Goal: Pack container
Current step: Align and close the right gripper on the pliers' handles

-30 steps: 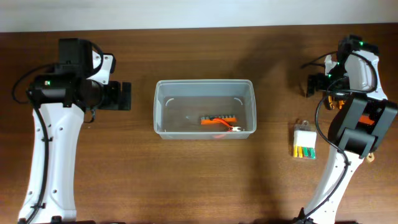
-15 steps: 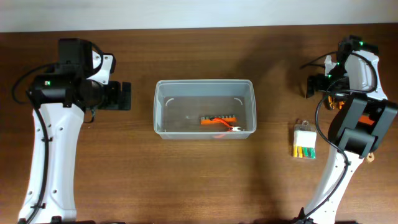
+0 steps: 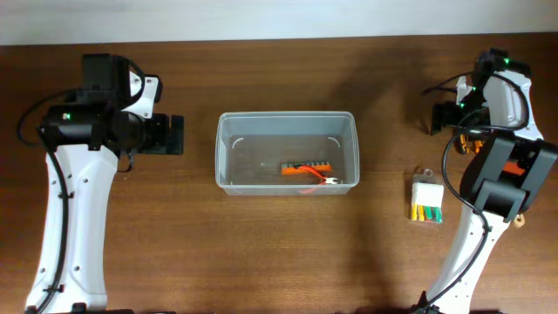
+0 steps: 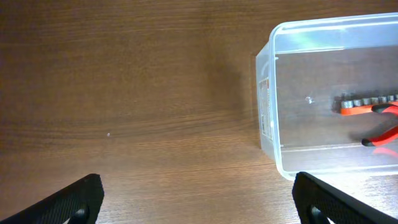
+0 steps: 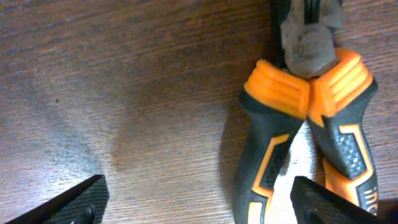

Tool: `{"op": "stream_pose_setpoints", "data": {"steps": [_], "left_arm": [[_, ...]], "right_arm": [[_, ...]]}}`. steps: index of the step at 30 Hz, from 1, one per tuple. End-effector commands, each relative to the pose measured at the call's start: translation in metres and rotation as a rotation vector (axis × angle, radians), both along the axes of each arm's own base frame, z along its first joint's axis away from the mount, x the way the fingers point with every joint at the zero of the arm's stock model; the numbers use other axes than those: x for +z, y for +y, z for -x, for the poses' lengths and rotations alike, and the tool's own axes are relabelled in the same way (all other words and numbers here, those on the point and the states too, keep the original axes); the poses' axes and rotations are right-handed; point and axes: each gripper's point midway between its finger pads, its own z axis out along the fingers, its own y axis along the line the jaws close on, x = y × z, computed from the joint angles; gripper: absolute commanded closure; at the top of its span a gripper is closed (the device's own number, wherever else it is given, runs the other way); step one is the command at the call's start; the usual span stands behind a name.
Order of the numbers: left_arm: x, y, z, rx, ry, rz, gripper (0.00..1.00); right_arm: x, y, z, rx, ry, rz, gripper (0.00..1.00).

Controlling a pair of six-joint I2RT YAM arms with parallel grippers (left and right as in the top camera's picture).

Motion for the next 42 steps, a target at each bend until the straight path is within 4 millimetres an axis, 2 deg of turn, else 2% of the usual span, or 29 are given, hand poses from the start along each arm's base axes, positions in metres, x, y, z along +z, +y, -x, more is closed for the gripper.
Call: {"op": "stream_pose_setpoints", "data": {"steps": [1,11,33,40,42], "left_arm": [[0.006,0.002,-0.003,0.003,-0.018,-0.004,0.01],[0.006,0.002,-0.003,0.003,-0.018,-0.004,0.01],[0.006,0.002,-0.003,0.003,-0.018,-0.004,0.01],[0.006,0.002,-0.003,0.003,-0.018,-0.004,0.01],[0.006,0.002,-0.003,0.003,-0.018,-0.004,0.01]], "right_arm": [[-0.007,0.000,0.000,-0.012,0.005,-0.011,0.07],[-0.007,0.000,0.000,-0.016,0.004,-0.010,0.19],[-0.007,-0.015,0.004,-0.063,0.003,0.006,0.21],[-0.012,-0.015,0.006,-0.062,0.015,0.002,0.32],[-0.014,-0.014,0.007,-0.062,0.024,-0.001,0.32]]}}
